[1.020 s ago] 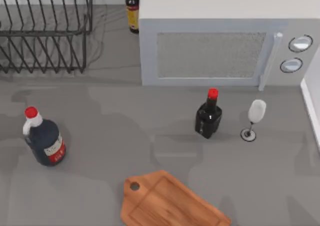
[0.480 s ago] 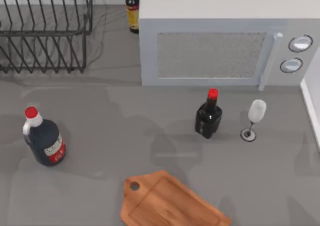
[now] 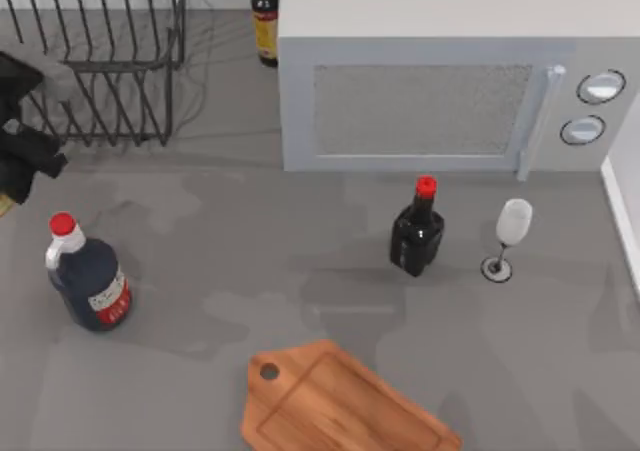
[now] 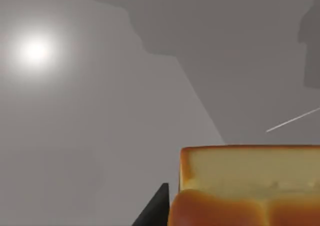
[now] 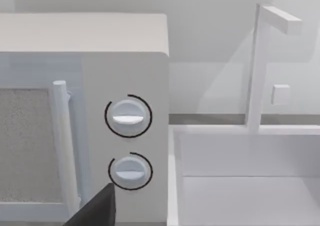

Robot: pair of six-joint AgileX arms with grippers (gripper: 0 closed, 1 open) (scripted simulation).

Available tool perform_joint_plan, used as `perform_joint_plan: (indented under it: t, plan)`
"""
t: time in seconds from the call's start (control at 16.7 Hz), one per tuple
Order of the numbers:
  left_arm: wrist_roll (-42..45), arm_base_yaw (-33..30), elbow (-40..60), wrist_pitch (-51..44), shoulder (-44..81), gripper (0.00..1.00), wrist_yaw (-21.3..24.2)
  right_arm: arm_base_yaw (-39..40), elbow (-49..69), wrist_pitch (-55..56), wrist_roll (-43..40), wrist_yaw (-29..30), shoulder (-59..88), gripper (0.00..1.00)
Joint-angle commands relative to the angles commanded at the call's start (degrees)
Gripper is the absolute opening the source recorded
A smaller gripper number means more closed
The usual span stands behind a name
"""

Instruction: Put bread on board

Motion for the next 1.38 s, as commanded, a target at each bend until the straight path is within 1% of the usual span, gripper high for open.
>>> perform_joint_plan:
  t: [0.24, 0.54, 0.66, 0.78, 0.9, 1.02, 1.38]
  plan:
    - [25.21, -14.63, -2.48, 2.83, -1.3, 0.0, -0.68, 0.0, 0.0, 0.0, 0.0, 0.0, 0.0, 1.0]
    - [58.61, -33.32, -9.84, 3.04, -3.85, 0.0, 1.15, 0.0, 0.0, 0.0, 0.0, 0.0, 0.0, 1.0]
    - [69.26, -39.73, -13.48, 2.37, -5.24, 0.0, 2.34, 0.0, 0.0, 0.0, 0.0, 0.0, 0.0, 1.0]
    - [77.48, -45.11, -17.07, 1.61, -6.78, 0.0, 3.47, 0.0, 0.0, 0.0, 0.0, 0.0, 0.0, 1.0]
    - [83.27, -49.11, -20.11, 0.86, -8.14, 0.0, 4.38, 0.0, 0.0, 0.0, 0.0, 0.0, 0.0, 1.0]
    - [86.63, -51.52, -22.23, 0.31, -9.13, 0.0, 4.98, 0.0, 0.0, 0.0, 0.0, 0.0, 0.0, 1.0]
    - [87.56, -51.94, -22.81, 0.24, -9.19, 0.0, 5.09, 0.0, 0.0, 0.0, 0.0, 0.0, 0.0, 1.0]
